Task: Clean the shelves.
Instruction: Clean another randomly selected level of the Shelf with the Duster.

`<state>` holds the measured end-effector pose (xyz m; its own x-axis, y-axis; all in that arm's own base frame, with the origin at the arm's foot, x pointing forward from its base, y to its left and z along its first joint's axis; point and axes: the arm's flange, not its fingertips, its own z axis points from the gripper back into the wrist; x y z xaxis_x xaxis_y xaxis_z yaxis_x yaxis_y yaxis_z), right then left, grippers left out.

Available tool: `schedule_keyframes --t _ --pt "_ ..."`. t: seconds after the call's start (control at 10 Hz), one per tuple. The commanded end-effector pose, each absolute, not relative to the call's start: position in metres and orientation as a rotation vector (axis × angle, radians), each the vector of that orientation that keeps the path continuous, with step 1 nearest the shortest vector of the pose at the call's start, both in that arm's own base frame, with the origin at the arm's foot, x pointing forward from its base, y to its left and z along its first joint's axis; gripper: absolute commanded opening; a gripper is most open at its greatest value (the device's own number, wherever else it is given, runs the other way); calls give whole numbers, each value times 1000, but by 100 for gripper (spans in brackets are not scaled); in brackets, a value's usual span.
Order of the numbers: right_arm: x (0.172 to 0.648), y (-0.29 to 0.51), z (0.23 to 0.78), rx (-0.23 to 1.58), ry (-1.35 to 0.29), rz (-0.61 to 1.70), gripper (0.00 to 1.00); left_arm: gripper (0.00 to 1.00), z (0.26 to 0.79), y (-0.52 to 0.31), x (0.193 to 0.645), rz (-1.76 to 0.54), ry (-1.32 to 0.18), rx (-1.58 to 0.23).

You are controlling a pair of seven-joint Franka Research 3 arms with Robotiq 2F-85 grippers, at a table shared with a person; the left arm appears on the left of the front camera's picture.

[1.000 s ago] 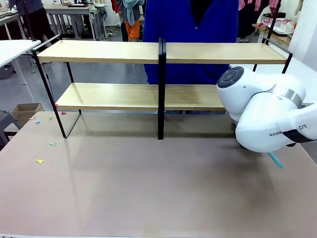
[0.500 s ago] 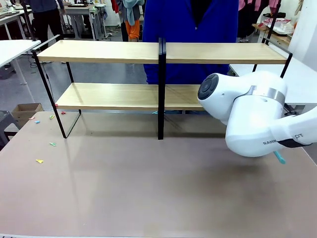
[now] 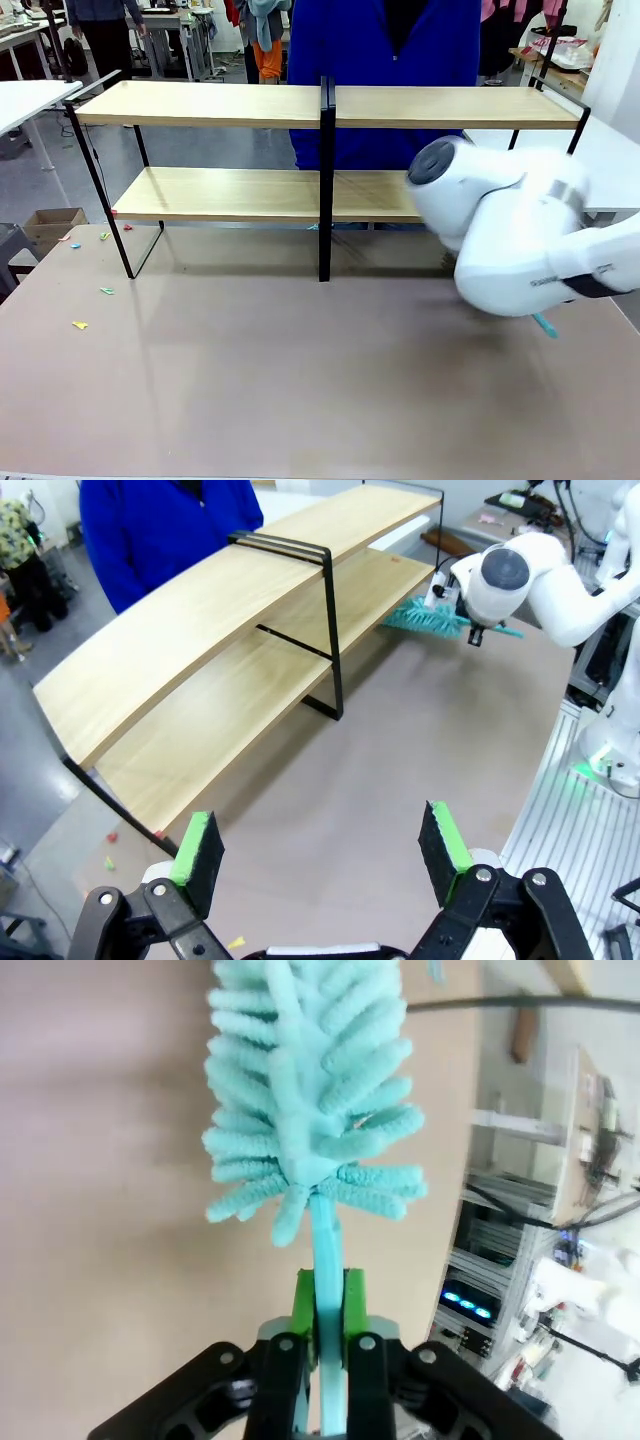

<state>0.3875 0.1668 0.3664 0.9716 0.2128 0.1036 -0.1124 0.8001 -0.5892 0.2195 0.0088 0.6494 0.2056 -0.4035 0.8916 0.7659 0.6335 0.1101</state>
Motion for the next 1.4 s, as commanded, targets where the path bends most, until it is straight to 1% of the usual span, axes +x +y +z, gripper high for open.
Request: schedule_keyframes --t 0.0,0.1,0.2,0.3,0.4,0.5,0.6,0.7,0.8,0.9,1.1,1.2,1.3 --pt "333 110 434 -400 -84 227 12 100 650 9 220 -845 -1083 -400" --pt "302 82 467 -310 -40 263 12 100 650 9 220 -845 -1083 -400" --pt "262 47 505 -178 17 343 12 100 650 9 220 -845 -1083 -400" --pt "229 23 535 -96 45 431 12 100 650 9 220 -845 -1083 -400" --pt "203 1 561 -2 62 534 12 100 650 9 220 -845 -1083 -400" --pt "186 -18 584 49 73 595 12 100 650 9 220 -845 -1083 -400" --pt "177 -34 603 79 40 616 12 100 650 9 220 -845 -1083 -400" --pt "172 -46 621 103 -80 664 12 100 650 9 220 -845 -1083 -400" --pt "171 -52 629 156 -272 747 12 100 650 9 220 -845 -1083 -400" --pt "149 -40 608 98 -10 636 12 100 650 9 220 -845 -1083 -400" --pt "149 -40 608 98 -10 636 12 100 650 9 220 -845 -1083 -400" --pt "150 -49 622 109 -75 662 12 100 650 9 220 -845 -1083 -400" --pt "164 -40 614 197 -98 737 12 100 650 9 220 -845 -1083 -400"
